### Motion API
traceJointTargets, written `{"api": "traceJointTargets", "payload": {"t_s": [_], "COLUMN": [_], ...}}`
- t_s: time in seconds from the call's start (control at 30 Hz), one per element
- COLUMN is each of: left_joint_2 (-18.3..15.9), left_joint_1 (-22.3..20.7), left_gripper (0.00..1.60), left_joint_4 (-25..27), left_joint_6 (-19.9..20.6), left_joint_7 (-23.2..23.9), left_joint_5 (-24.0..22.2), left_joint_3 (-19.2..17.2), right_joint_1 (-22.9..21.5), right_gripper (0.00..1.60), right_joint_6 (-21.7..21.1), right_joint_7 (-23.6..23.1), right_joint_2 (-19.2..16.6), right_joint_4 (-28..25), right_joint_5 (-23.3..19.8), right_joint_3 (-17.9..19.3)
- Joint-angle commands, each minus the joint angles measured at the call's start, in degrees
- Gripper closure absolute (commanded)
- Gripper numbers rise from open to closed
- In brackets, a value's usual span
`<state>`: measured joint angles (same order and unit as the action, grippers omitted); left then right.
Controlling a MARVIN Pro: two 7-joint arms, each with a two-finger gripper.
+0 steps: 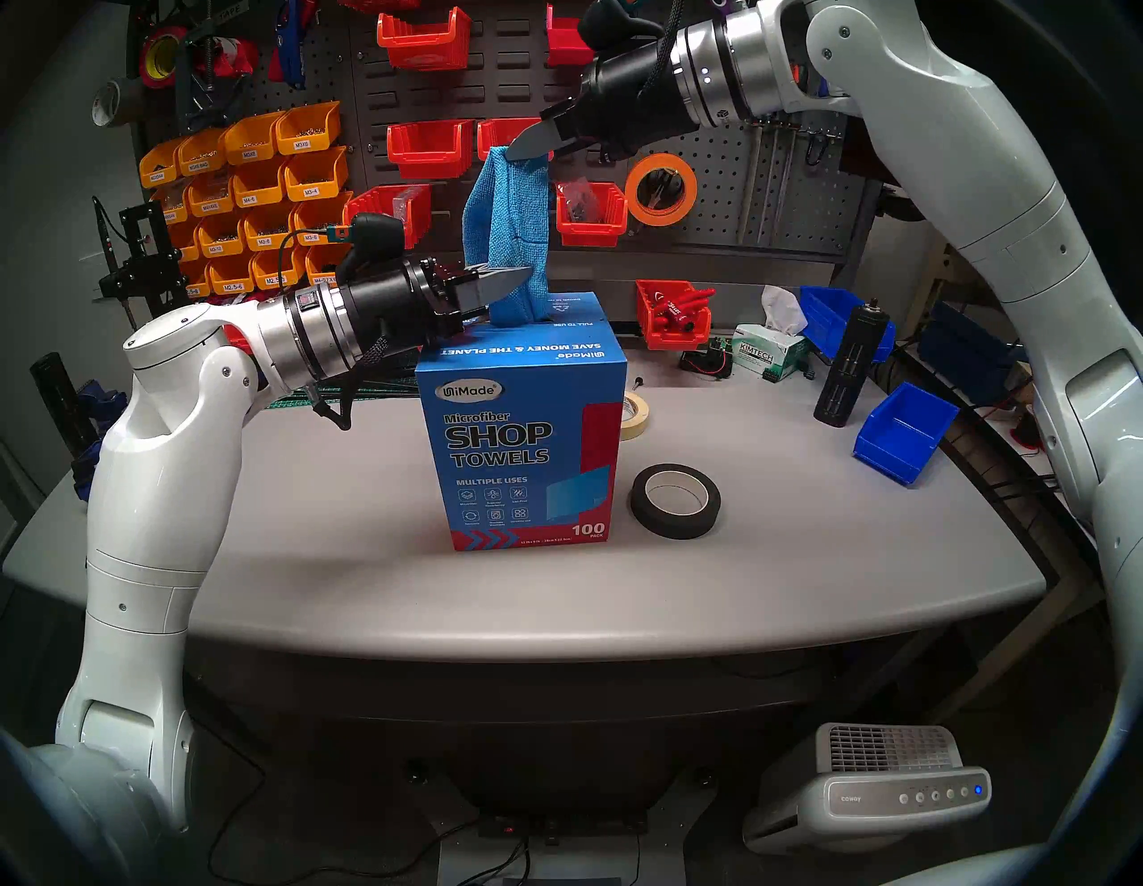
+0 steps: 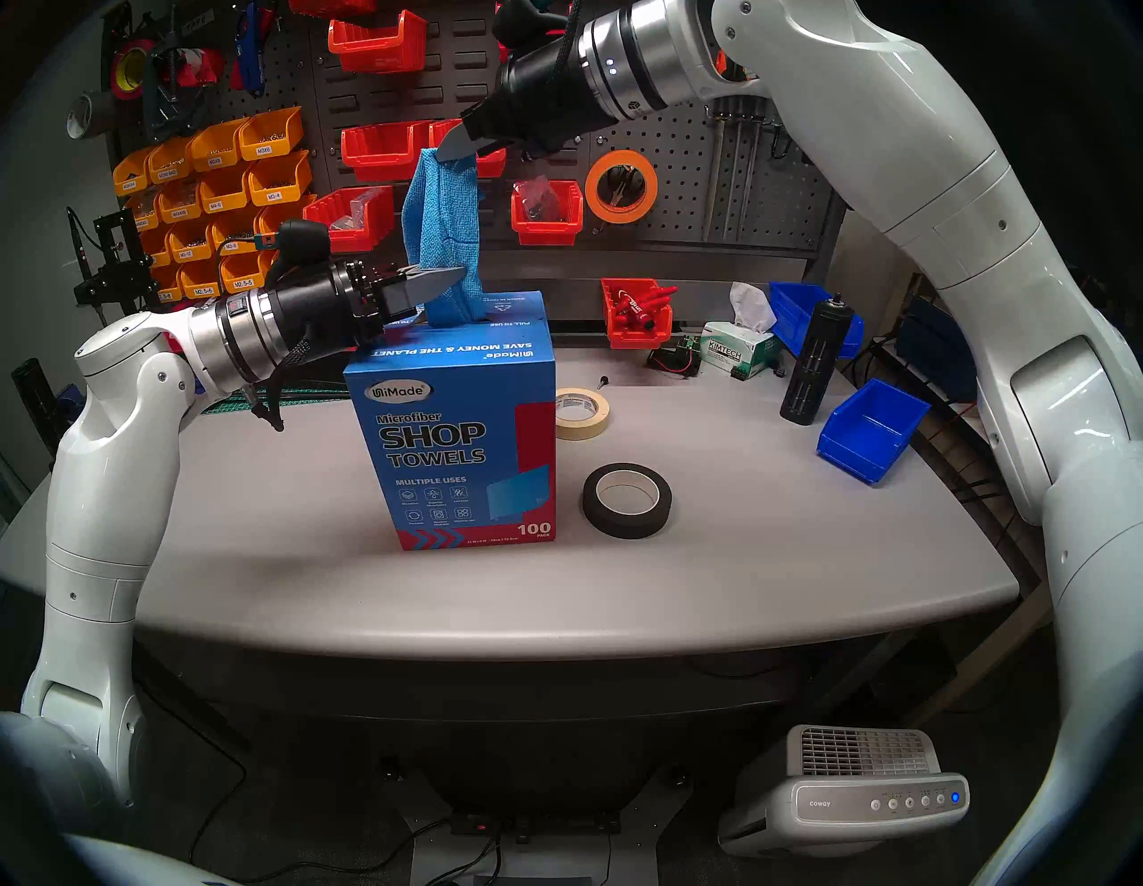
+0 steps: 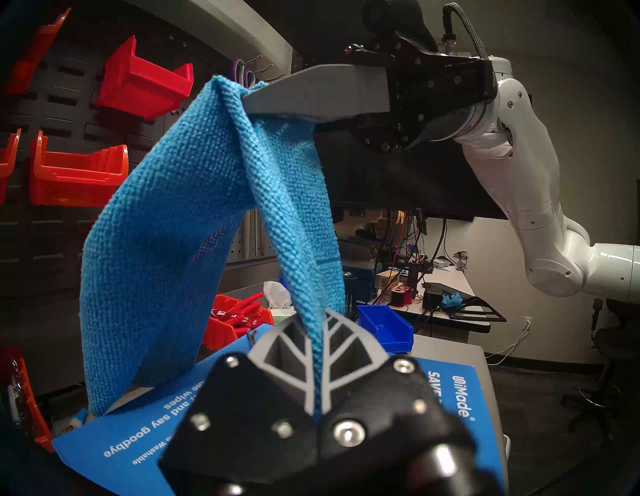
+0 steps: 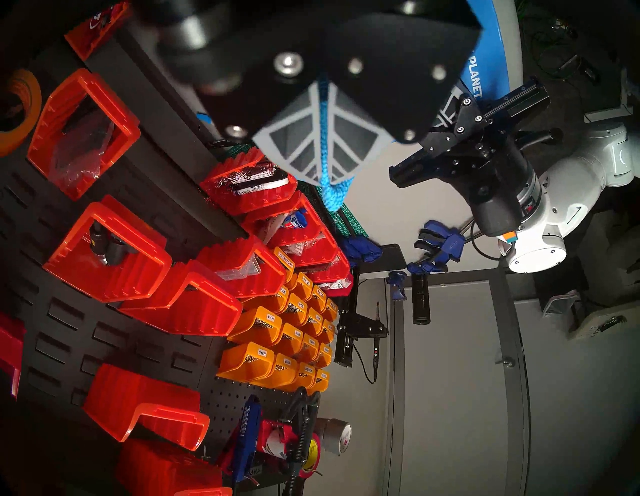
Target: Take out a shop towel
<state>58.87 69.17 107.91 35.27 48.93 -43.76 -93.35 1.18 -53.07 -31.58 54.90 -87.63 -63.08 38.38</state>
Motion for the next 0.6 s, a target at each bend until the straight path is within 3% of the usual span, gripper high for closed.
{"api": "traceJointTargets", "payload": {"t_s": [0.0,0.2,0.57], "left_joint_2": [-0.2,-0.42,-0.57], "left_joint_1": [0.02,-0.04,-0.09], "left_gripper": [1.44,1.6,1.59], "left_joint_4": [0.09,0.02,-0.11], "left_joint_6": [0.33,0.33,0.21], "left_joint_7": [0.07,-0.03,-0.24], "left_joint_5": [0.21,0.04,-0.1], "left_joint_3": [0.62,1.0,1.54], "right_joint_1": [-2.47,-2.6,-4.7], "right_gripper": [1.6,1.6,1.6], "right_joint_6": [2.26,2.5,2.95], "right_joint_7": [1.47,1.75,2.99], "right_joint_2": [-1.03,-0.91,0.12], "right_joint_4": [0.29,0.2,2.08], "right_joint_5": [0.64,0.99,1.99], "right_joint_3": [3.2,3.33,4.64]}}
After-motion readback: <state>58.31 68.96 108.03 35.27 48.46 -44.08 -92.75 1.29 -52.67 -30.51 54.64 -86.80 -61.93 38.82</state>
